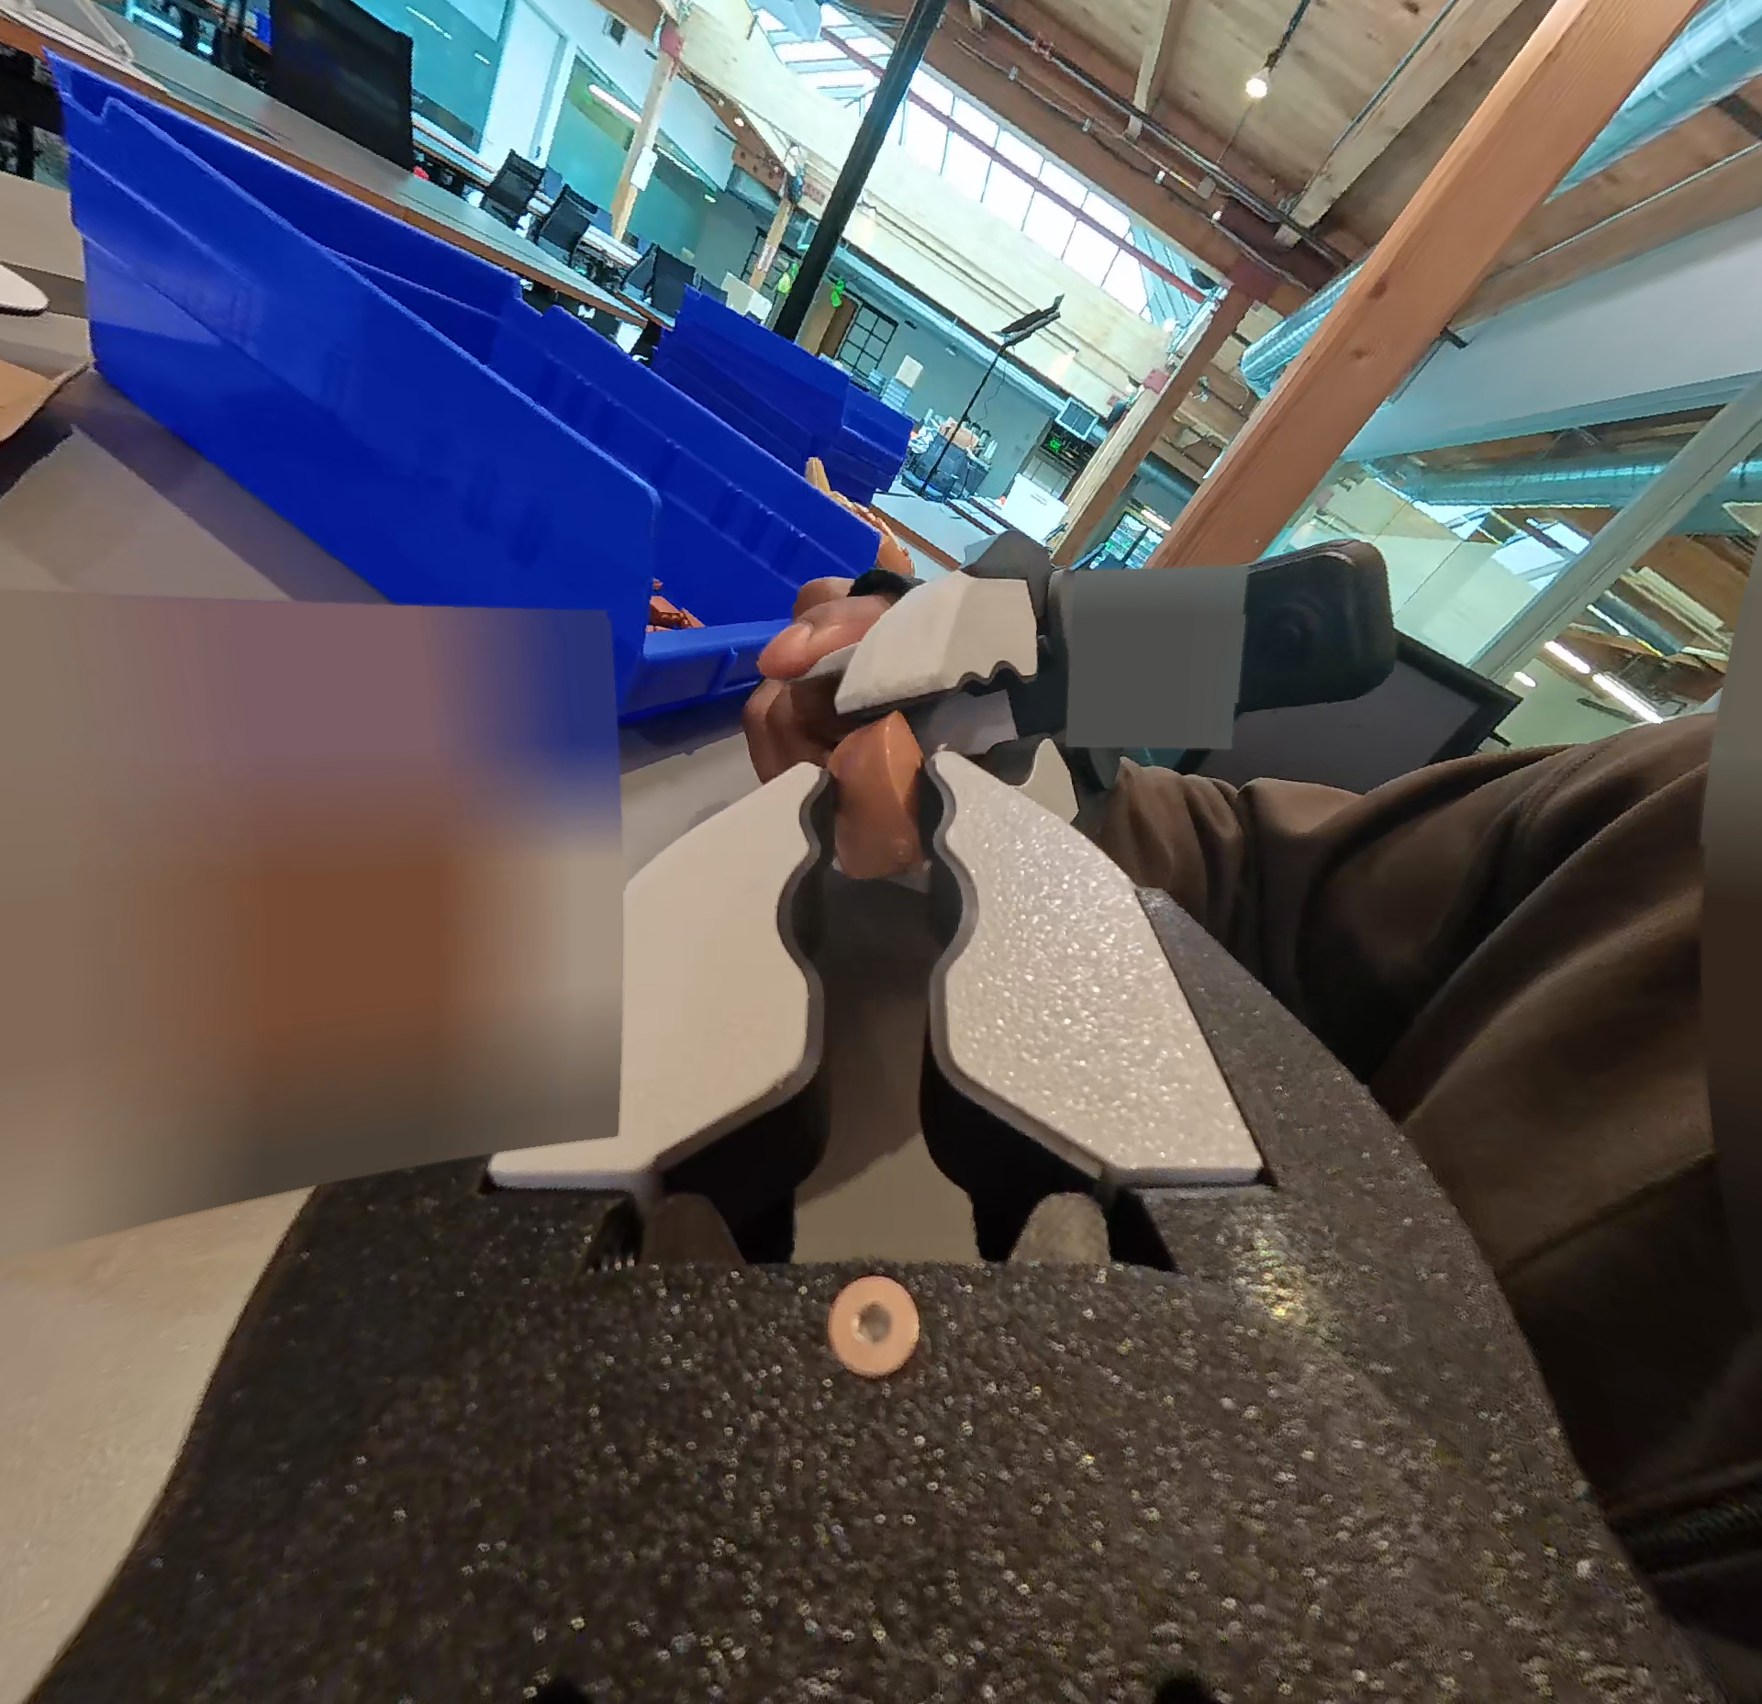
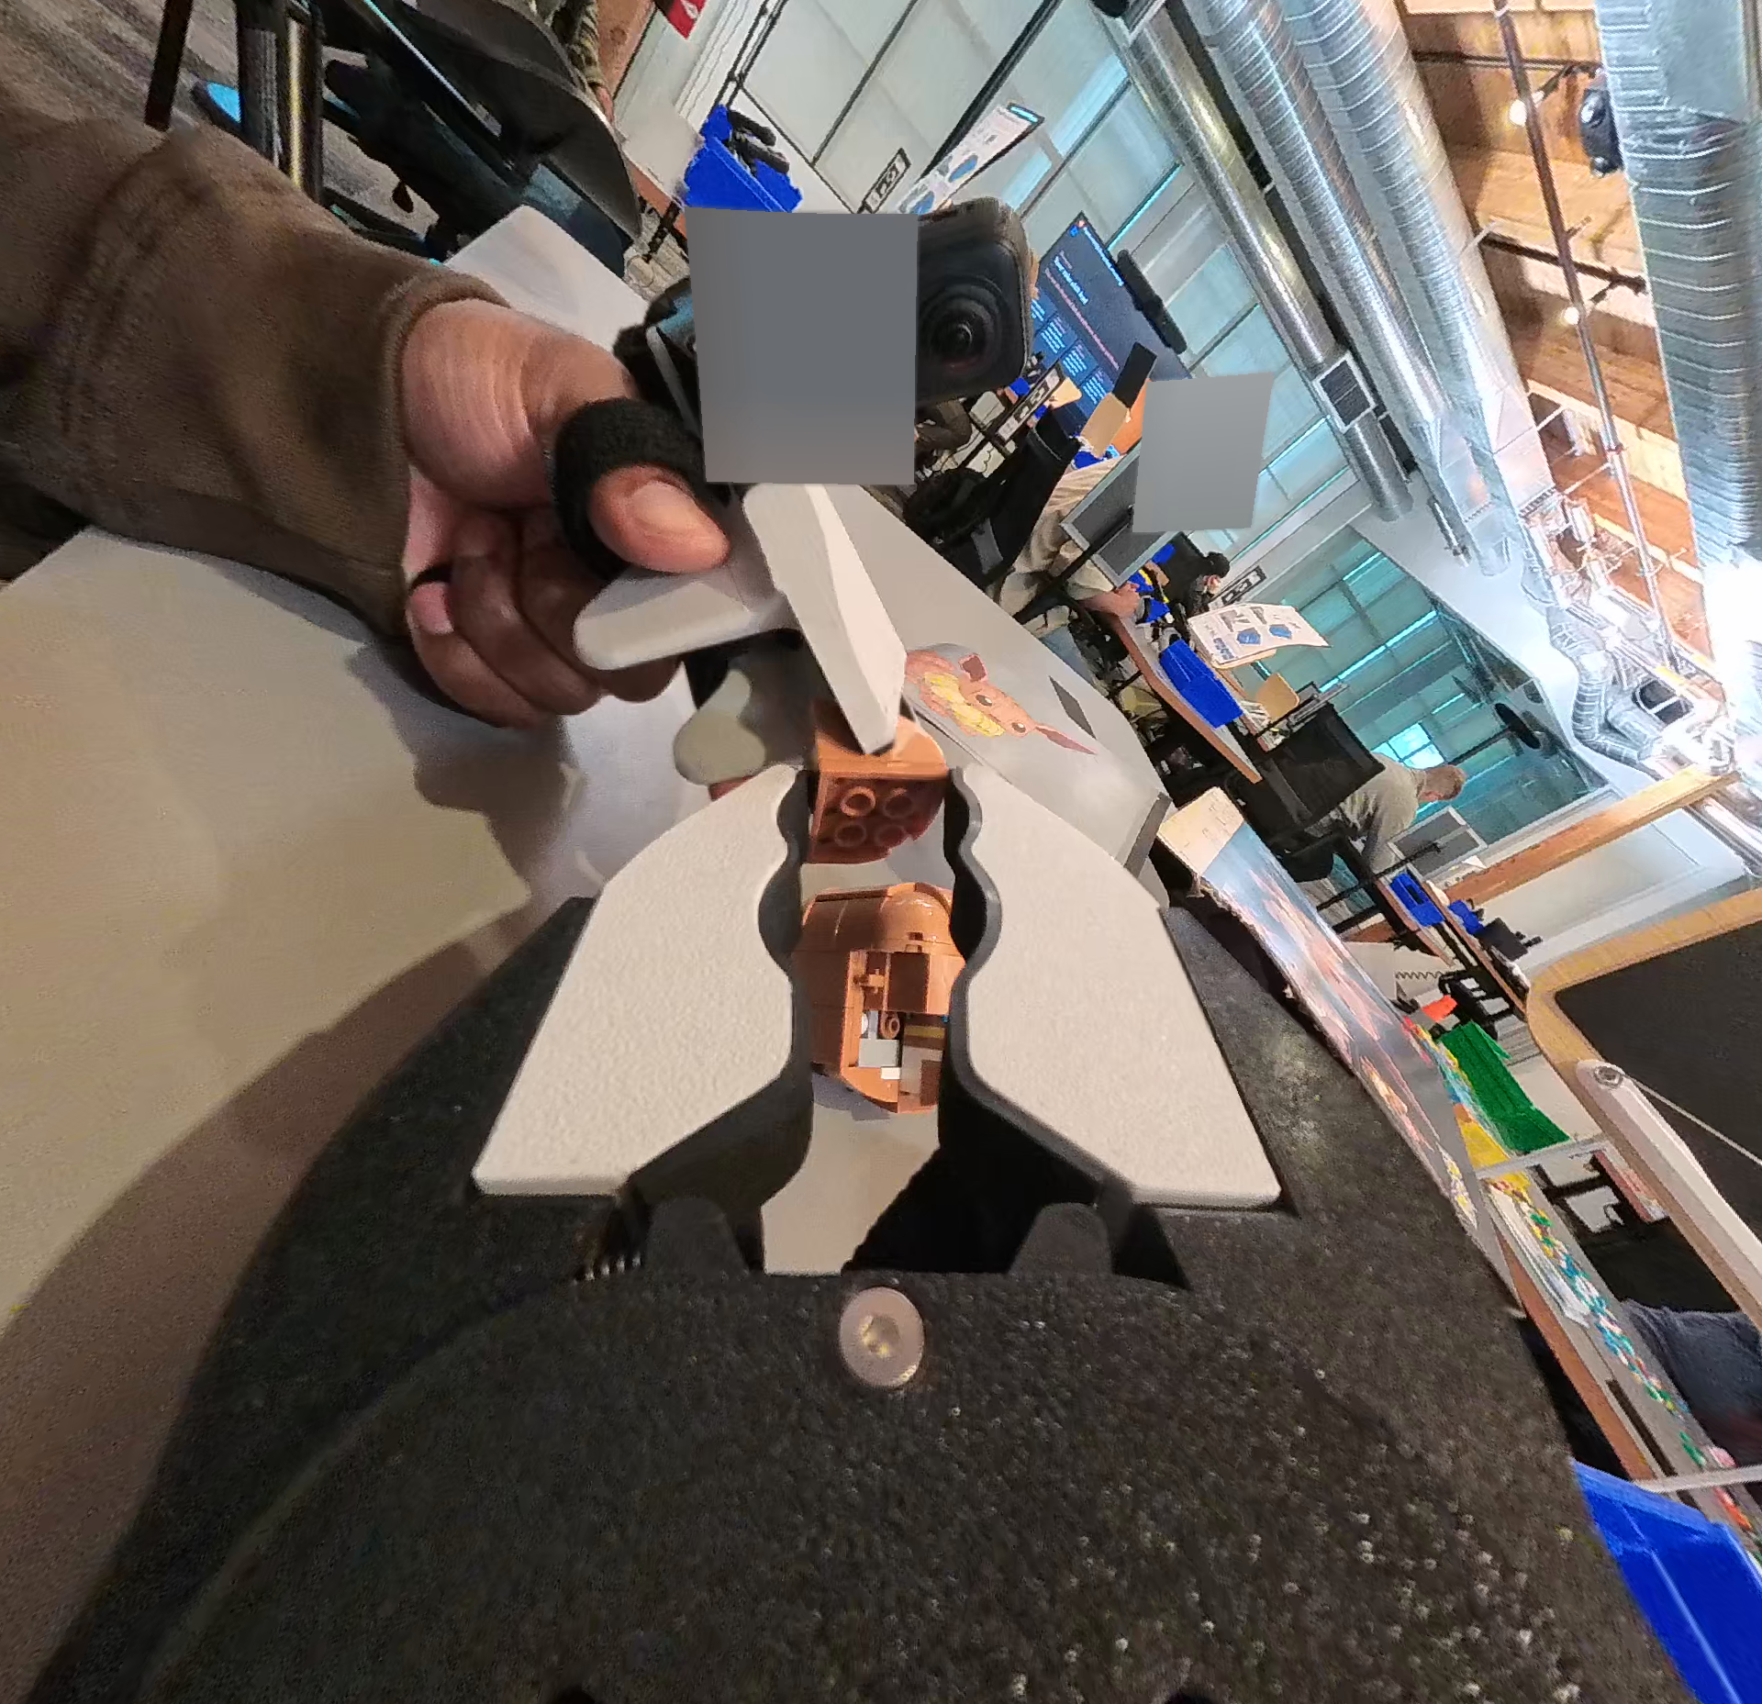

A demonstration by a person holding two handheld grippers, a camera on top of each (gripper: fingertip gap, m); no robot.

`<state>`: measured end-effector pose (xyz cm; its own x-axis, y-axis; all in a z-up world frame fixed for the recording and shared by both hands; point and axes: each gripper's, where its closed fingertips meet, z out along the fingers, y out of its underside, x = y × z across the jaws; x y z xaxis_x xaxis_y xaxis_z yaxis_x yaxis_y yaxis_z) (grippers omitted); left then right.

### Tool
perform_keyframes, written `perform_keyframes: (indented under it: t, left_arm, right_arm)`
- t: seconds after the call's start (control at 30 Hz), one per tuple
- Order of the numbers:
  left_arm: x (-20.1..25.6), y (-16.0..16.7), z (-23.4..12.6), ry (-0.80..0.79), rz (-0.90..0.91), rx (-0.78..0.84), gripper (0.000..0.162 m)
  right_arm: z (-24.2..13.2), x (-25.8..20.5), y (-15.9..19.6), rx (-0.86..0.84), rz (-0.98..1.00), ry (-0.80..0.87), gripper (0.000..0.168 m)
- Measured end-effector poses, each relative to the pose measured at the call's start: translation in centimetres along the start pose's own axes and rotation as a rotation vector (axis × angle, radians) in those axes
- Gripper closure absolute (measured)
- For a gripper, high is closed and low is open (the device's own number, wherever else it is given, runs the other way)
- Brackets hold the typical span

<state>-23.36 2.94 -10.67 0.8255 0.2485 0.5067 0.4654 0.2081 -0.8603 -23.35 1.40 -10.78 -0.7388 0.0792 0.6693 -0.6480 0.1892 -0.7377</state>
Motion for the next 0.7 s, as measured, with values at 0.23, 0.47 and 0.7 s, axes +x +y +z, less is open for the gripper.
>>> perform_keyframes:
  t: [0.23, 0.47, 0.7]
  left_arm:
    - [0.54, -0.2, 0.15, 0.039, -0.017, 0.025, 0.143]
    - [0.68, -0.17, 0.15, 0.059, -0.046, 0.028, 0.142]
    - [0.61, -0.06, 0.15, 0.067, -0.072, 0.021, 0.142]
  right_arm:
    - [-0.19, 0.19, -0.49, 0.021, -0.03, 0.02, 0.143]
    - [-0.2, 0.17, -0.6, 0.026, -0.042, 0.026, 0.143]
    - [-0.19, 0.16, -0.55, 0.023, -0.057, 0.031, 0.143]
